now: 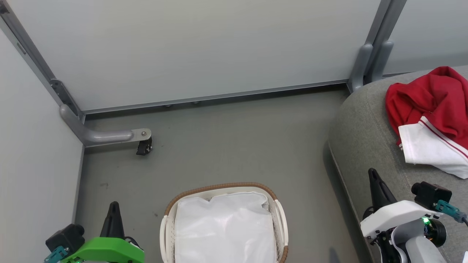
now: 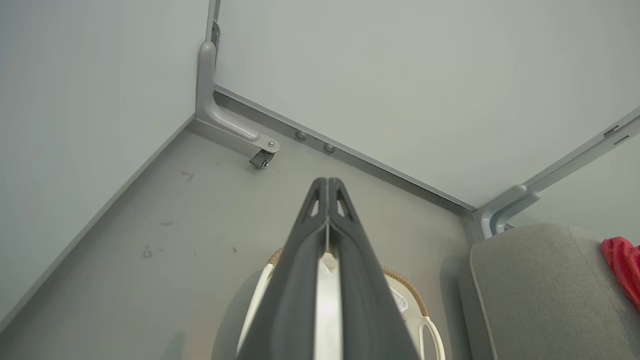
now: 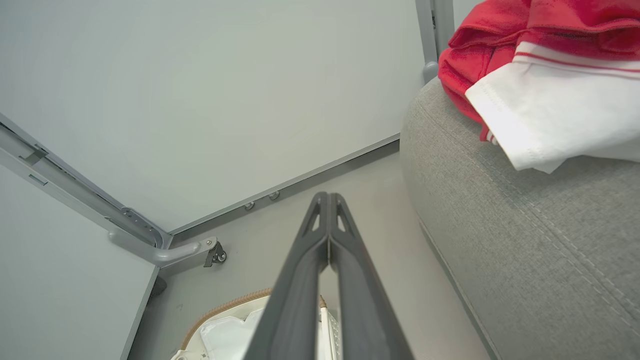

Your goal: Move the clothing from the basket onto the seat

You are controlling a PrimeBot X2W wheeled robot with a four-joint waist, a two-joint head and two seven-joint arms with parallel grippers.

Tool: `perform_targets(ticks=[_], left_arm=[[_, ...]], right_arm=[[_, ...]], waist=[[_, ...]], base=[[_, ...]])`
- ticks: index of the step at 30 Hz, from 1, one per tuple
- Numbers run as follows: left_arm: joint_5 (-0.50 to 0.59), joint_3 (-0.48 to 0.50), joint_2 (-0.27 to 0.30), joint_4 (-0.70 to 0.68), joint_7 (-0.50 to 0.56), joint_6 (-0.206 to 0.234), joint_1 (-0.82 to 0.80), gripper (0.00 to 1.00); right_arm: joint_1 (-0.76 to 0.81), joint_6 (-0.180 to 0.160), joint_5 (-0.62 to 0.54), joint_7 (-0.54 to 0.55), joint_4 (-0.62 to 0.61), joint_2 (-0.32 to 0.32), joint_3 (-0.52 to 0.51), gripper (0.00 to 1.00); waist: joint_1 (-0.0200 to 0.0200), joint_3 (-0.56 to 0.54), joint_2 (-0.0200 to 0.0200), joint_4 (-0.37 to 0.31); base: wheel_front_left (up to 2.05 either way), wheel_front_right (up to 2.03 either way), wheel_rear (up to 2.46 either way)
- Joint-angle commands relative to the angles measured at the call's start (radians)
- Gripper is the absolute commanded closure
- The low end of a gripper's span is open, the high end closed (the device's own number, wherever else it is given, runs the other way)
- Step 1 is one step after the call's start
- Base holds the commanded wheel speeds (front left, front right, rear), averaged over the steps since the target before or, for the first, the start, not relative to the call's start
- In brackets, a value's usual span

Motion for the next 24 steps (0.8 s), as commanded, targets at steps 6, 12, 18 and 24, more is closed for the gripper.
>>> perform_targets(ticks=[6,12,18,24], left_arm=[[-0.116,0.016,0.004,-0.029,0.028,-0.011,-0.031,1.0],[-0.2,0.026,0.004,-0.04,0.051,-0.015,-0.037,1.0],[-0.277,0.034,0.004,-0.049,0.071,-0.02,-0.042,1.0],[-0.35,0.043,0.005,-0.057,0.091,-0.024,-0.046,1.0]], right_arm=[[0.003,0.0,0.128,0.029,-0.032,-0.006,-0.01,1.0],[0.006,0.0,0.221,0.051,-0.043,-0.006,-0.015,1.0],[0.009,0.0,0.306,0.072,-0.054,-0.007,-0.021,1.0],[0.013,0.0,0.388,0.092,-0.063,-0.007,-0.026,1.0]], waist=[[0.0001,-0.002,0.0,-0.002],[0.0001,-0.005,0.0,-0.003],[0.0001,-0.007,0.0,-0.005],[0.0001,-0.009,0.0,-0.007]], base=[[0.0,0.0,0.0],[0.0,0.0,0.0],[0.0,0.0,0.0],[0.0,0.0,0.0]])
